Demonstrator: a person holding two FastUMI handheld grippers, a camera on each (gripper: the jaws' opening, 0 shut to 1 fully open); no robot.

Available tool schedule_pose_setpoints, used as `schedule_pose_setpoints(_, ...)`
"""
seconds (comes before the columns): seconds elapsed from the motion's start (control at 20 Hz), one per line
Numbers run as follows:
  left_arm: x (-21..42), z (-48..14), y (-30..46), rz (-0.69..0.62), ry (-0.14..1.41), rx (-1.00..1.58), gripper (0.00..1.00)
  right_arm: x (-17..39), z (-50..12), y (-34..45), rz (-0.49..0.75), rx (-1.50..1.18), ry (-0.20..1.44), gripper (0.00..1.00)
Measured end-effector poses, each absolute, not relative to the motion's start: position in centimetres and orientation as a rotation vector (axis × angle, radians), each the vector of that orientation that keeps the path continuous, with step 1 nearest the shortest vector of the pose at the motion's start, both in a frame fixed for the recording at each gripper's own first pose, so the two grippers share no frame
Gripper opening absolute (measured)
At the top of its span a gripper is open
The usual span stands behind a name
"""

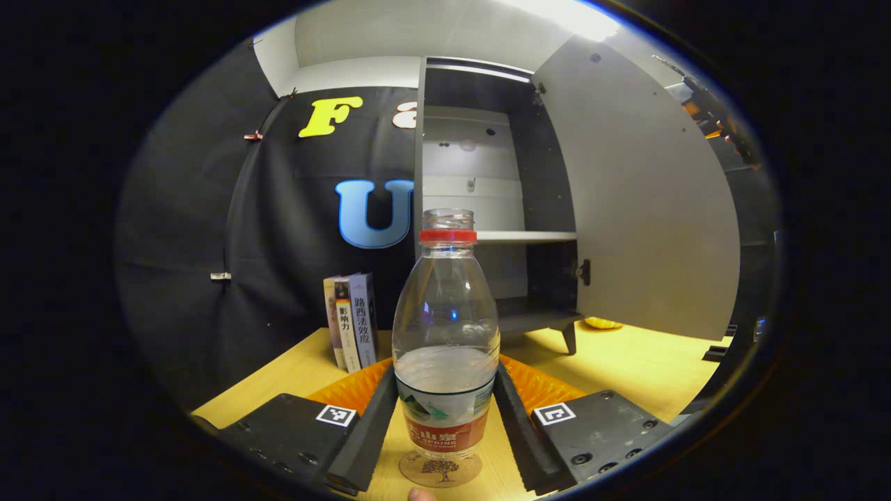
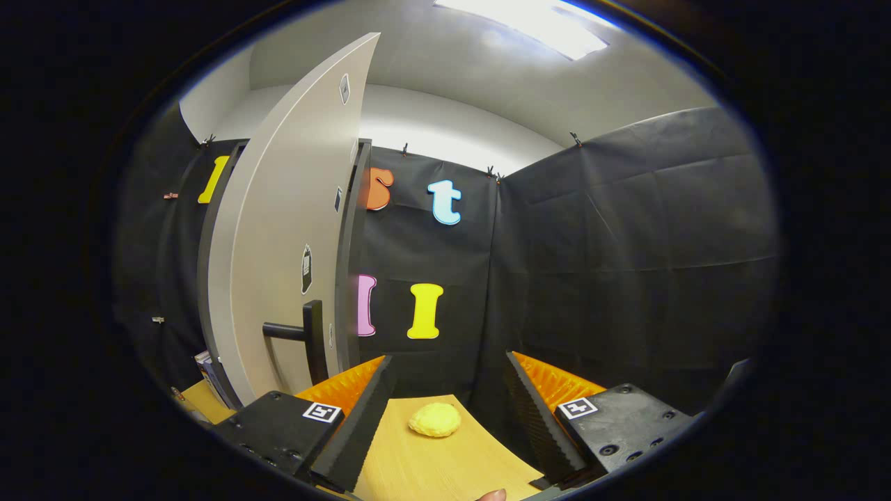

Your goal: Open the cabinet door with the right hand, grasp the bottle in the cabinet with the left hand and place it on the coaster, then close the cabinet door with the right hand.

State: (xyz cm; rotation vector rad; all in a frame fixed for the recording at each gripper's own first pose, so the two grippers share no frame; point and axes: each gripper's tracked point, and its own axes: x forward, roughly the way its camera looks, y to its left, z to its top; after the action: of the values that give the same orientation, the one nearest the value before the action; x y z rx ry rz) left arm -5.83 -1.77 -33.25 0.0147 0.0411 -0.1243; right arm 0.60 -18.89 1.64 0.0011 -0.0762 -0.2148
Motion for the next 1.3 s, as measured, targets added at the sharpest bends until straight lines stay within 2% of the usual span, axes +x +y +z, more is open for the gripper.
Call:
schedule_pose_setpoints(0.3, -5.5, -37.7, -0.9, -0.102, 0.069, -0.01, 0.78, 0.2, 1.3, -20.0, -0.247, 0.015, -0.056, 0.97)
schedule_pose_setpoints(0.95, -5.3, -39.8, -1.6, -0.133, 0.115, -0.011, 0.81, 1.4, 0.7, -19.6, -0.243, 0.009, -0.034, 0.96)
schedule_pose_setpoints(1.0, -5.3, -39.7, -1.7, -0.139, 0.121, -0.01, 0.84, 1.5, 0.6, -19.6, -0.242, 0.004, -0.033, 0.96)
schedule_pose_setpoints(1.05, -5.3, -39.8, -1.7, -0.142, 0.129, -0.007, 0.86, 1.4, 0.6, -19.6, -0.24, 0.0, -0.032, 0.92)
schedule_pose_setpoints(1.1, -5.3, -39.8, -1.7, -0.143, 0.14, -0.009, 0.93, 1.5, 0.6, -19.6, -0.238, -0.001, -0.033, 0.92)
schedule_pose_setpoints(1.15, -5.3, -39.7, -1.7, -0.141, 0.151, -0.017, 0.95, 1.4, 0.5, -19.6, -0.237, 0.003, -0.033, 0.92)
schedule_pose_setpoints(1.2, -5.5, -39.3, -1.7, -0.136, 0.157, -0.029, 0.95, 1.4, 0.5, -19.7, -0.236, 0.011, -0.031, 0.96)
schedule_pose_setpoints(1.3, -5.8, -37.7, -1.3, -0.108, 0.155, -0.044, 0.95, 1.3, 0.4, -19.8, -0.235, 0.032, -0.029, 0.97)
